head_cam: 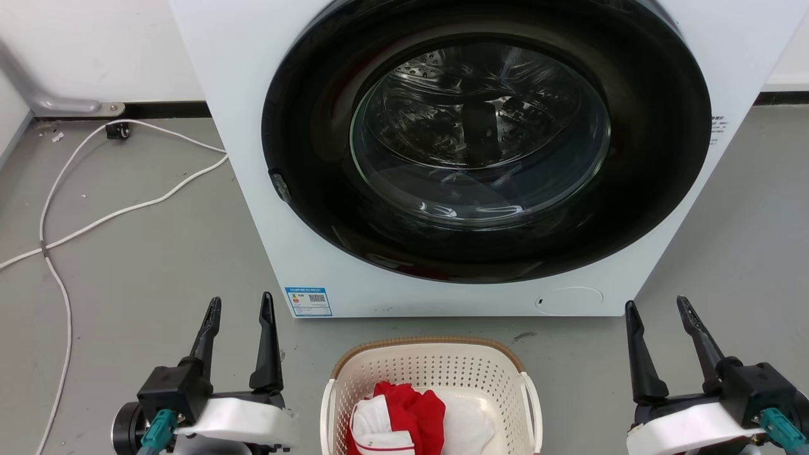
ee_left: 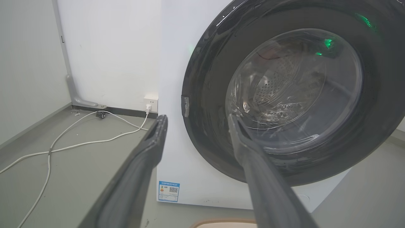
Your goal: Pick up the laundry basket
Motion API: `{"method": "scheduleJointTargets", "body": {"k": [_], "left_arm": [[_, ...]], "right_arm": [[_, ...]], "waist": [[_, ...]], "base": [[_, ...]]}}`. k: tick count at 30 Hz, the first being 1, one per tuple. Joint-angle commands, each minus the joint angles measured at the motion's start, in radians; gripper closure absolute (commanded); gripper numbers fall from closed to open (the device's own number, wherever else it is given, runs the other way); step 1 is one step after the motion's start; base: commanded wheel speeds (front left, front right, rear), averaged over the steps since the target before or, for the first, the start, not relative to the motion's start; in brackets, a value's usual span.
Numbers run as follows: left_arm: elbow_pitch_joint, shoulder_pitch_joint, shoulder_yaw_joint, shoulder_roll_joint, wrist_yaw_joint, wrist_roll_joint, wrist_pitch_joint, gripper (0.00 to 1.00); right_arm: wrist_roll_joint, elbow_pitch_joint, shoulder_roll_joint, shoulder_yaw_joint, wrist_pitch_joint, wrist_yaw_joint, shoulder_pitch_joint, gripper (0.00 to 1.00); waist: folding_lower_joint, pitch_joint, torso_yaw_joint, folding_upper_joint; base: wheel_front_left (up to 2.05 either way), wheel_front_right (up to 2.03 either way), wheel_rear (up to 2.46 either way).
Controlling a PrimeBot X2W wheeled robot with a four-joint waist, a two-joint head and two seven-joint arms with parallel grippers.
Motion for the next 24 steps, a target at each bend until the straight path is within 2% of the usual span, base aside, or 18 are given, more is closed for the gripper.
{"method": "scheduleJointTargets", "body": {"k": [1, 14, 24], "left_arm": [[-0.008, 0.010, -0.001, 0.003, 0.004, 0.025, -0.011, 0.00], [-0.017, 0.015, -0.009, 0.002, 0.016, 0.117, -0.034, 0.00], [-0.013, 0.016, 0.000, 0.002, 0.011, 0.116, -0.034, 0.00]], "right_arm": [[-0.022, -0.008, -0.005, 0.002, -0.009, 0.000, 0.010, 0.00], [-0.123, -0.019, -0.005, 0.006, -0.032, 0.000, 0.019, 0.00], [-0.112, -0.011, -0.005, 0.007, -0.031, 0.000, 0.017, 0.00]], "waist": [[0.0000, 0.000, -0.001, 0.0000], [-0.0001, 0.003, -0.001, 0.0000], [-0.0001, 0.003, -0.001, 0.0000]], "base": [[0.00, 0.00, 0.00], [0.00, 0.00, 0.00], [0.00, 0.00, 0.00]]}}
